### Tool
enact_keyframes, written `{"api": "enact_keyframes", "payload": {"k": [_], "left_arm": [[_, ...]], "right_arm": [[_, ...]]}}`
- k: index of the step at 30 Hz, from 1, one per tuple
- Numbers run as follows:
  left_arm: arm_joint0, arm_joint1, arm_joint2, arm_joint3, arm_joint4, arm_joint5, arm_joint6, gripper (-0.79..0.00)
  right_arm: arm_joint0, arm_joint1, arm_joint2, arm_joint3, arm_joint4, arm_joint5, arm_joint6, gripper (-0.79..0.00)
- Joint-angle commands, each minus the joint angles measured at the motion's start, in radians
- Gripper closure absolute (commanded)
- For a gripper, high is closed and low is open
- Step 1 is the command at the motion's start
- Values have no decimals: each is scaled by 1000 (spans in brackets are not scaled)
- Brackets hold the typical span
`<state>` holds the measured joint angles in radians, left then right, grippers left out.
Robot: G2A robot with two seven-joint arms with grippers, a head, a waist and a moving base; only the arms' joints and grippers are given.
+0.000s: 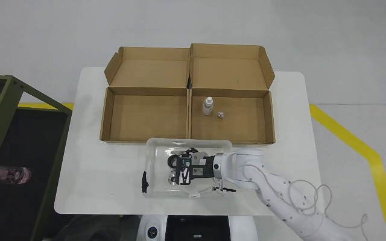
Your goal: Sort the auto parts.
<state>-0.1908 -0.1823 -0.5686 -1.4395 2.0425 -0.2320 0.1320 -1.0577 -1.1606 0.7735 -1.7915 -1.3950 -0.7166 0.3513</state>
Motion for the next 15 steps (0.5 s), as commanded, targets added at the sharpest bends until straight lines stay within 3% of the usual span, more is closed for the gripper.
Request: {"api": "enact_keyframes", "payload": {"k": [1, 7, 15], "left_arm": [[0, 0, 0, 0, 0, 0, 0, -785], [0, 0, 0, 0, 0, 0, 0, -785], [0, 0, 0, 0, 0, 0, 0, -785]], "right_arm": [[5, -3, -8, 9, -10, 4, -1, -471], [16, -10, -21, 37, -31, 18, 1, -533], [31, -20, -32, 78, -41, 35, -8, -499]]}}
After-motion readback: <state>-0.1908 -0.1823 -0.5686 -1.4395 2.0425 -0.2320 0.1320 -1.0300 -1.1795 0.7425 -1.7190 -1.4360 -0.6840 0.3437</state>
